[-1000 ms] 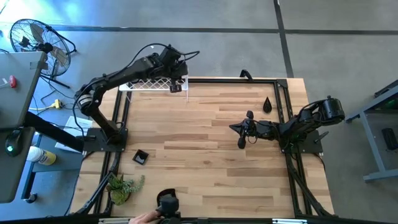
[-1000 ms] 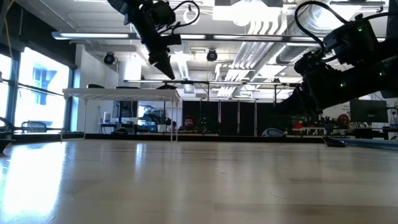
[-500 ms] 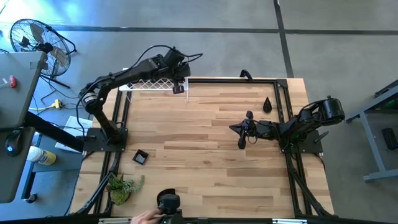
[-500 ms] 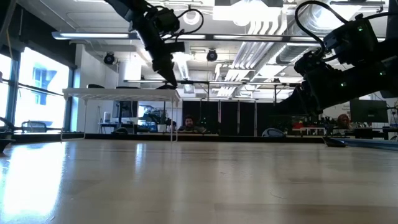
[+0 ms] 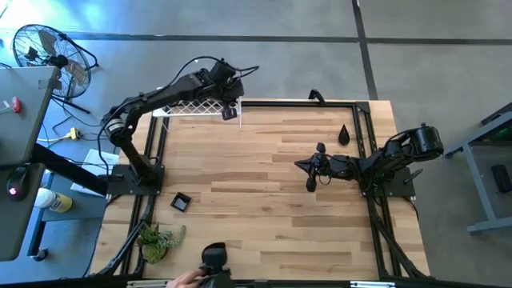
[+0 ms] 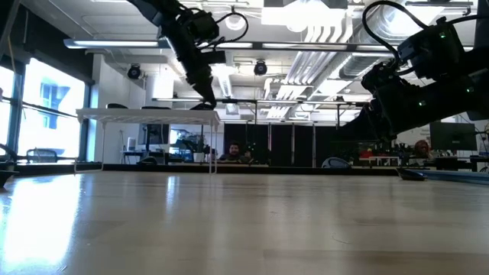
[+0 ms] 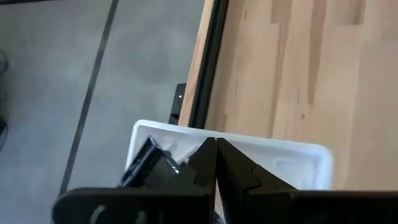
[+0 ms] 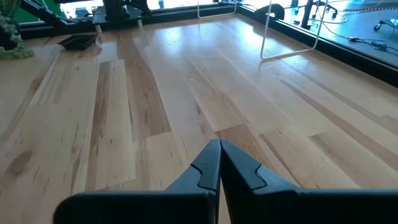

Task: Pick & Place Mini shaped plates
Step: Stack the top square plate on top of the square plates on the shelf

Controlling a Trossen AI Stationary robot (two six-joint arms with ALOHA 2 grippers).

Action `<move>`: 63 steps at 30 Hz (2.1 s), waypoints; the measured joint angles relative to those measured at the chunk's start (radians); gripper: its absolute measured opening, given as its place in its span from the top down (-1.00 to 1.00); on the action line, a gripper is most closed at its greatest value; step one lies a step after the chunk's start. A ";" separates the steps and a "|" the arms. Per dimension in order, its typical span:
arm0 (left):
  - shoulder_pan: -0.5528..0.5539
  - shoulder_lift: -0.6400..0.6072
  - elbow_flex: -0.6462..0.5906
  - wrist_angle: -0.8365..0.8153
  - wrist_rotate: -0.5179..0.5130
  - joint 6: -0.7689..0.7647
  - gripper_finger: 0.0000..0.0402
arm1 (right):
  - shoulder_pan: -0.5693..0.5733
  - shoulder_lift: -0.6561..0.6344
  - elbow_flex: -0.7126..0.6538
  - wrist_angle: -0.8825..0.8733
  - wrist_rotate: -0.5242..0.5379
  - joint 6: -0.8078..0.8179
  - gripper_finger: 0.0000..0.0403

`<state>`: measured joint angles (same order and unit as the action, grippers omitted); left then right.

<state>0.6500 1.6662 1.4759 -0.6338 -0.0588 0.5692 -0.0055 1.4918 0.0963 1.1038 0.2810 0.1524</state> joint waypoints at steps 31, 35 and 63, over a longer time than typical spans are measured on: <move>-0.015 0.069 0.155 -0.223 -0.217 -0.498 0.28 | 0.000 0.000 0.000 0.020 -0.007 0.003 0.97; -0.016 0.073 0.155 -0.221 -0.217 -0.498 0.28 | 0.000 0.000 0.000 0.020 -0.007 0.003 0.98; -0.016 0.046 0.170 -0.219 -0.208 -0.524 0.14 | 0.000 0.000 0.000 0.020 -0.007 0.001 0.99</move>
<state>0.6338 1.7119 1.6462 -0.8528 -0.2672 0.0452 -0.0055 1.4918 0.0963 1.1236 0.2739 0.1532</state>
